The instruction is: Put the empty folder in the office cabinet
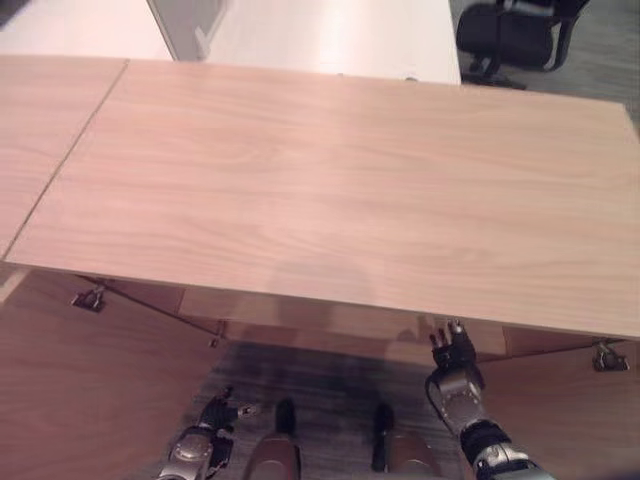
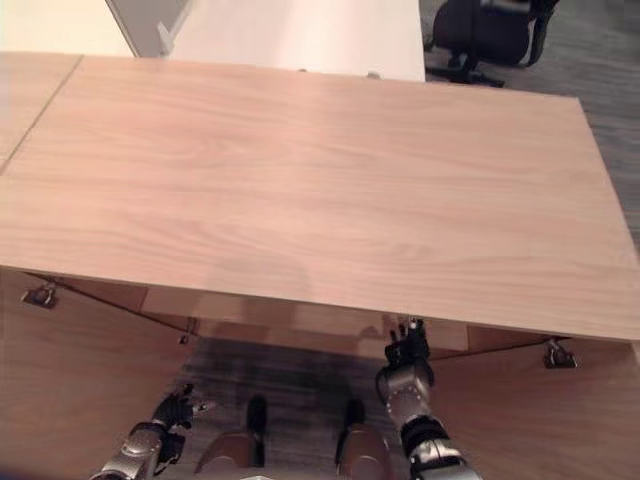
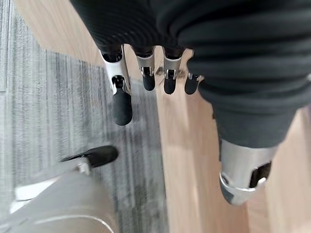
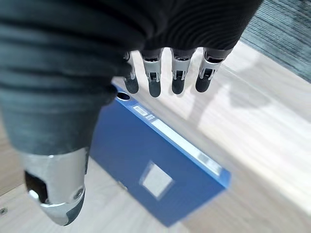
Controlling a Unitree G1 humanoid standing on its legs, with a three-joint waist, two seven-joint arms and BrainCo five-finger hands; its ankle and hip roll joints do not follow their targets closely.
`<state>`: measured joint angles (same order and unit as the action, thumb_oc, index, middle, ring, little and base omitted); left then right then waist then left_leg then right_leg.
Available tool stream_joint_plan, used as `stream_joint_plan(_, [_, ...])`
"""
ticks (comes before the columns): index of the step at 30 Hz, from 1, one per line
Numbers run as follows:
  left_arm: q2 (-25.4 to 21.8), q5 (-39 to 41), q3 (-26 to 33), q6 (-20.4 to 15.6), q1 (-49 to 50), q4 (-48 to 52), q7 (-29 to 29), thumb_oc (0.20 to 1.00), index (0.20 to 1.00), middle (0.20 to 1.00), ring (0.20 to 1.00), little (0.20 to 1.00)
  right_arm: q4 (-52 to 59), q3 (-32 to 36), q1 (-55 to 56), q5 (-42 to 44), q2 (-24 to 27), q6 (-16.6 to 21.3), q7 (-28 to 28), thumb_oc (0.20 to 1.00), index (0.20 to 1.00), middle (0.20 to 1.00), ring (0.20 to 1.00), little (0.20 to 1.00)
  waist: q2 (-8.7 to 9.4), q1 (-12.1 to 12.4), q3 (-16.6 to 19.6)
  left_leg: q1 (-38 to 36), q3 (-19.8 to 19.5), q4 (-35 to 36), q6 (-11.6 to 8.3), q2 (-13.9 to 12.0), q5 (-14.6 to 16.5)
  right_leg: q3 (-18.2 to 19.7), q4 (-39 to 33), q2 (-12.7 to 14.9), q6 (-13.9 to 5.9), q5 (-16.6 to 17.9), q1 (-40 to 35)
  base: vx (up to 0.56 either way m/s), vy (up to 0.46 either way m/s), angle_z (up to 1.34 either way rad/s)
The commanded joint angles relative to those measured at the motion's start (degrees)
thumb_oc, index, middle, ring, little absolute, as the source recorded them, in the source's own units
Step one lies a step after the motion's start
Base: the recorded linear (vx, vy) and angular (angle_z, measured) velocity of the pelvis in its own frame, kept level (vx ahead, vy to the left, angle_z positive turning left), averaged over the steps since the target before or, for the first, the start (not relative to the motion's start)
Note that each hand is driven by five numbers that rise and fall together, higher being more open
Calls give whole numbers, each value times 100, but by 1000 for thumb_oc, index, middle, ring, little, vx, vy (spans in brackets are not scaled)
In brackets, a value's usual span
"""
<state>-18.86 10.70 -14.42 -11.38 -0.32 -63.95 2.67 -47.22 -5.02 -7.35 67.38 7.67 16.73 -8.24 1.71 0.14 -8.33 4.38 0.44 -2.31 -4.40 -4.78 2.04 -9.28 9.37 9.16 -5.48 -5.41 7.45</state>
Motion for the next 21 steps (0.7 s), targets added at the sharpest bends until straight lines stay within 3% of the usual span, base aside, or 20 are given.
stream_joint_plan(1, [-128,-153,85,-68,-72,-153,-59,1000,1000,1000,1000,1000,432,8,-228,-314,46,-59,274,1000,1000,1000,1000,1000,-134,21,-237,-506,-275,62,-309,-387,162,169,224,120,-389,11,-218,24,16,-6])
stream_joint_plan(12, [-10,-132,331,-122,-38,-304,-93,1000,1000,1000,1000,1000,168,-427,418,-1572,211,-473,467,1000,1000,1000,1000,1000,-86,-39,333,-1085,-120,684,-295,-277,-19,79,-691,187,-545,450,-902,7,26,-3])
stream_joint_plan(18, [189,-421,279,-129,-172,-510,-205,1000,1000,1000,1000,1000,-606,-654,757,-2513,133,-773,583,1000,1000,1000,1000,1000,13,-74,589,-1319,-50,731,-164,-69,152,111,-961,305,-620,615,-1216,0,69,-5])
stream_joint_plan(21, [205,-521,232,-125,-160,-540,-261,1000,1000,1000,1000,1000,-651,-669,774,-2555,105,-800,603,1000,1000,1000,1000,1000,27,-77,603,-1330,-25,731,-134,-56,170,152,-969,334,-642,642,-1207,-5,45,-9])
